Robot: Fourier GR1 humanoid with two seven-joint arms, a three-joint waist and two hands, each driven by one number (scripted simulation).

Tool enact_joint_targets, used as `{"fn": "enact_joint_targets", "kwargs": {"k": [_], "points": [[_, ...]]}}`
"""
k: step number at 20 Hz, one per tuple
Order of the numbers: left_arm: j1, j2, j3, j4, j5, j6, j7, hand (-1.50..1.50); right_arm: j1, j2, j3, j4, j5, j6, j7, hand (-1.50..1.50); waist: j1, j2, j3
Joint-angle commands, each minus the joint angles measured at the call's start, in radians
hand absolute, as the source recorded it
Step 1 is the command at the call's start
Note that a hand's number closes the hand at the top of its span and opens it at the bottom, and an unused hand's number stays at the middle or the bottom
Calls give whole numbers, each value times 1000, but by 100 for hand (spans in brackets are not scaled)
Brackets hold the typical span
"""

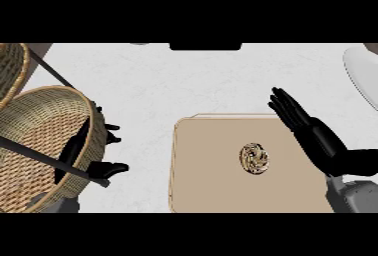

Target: Pick the cupcake from the tray and place it in the plate

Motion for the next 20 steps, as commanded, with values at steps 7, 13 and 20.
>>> {"fn": "enact_joint_targets", "kwargs": {"k": [7, 13, 20], "points": [[64, 53, 309, -151, -147, -153, 226, 0, -263, -101, 161, -23, 350, -49, 138, 150, -28, -31, -65], [150, 11, 277, -206, -260, -193, 120, 0, -92, 246, 227, 25, 398, -378, 5, -150, -54, 32, -33], [158, -10, 289, -230, -277, -159, 155, 0, 14, 187, 267, -63, 530, -465, -30, -150, -97, 26, -34]]}}
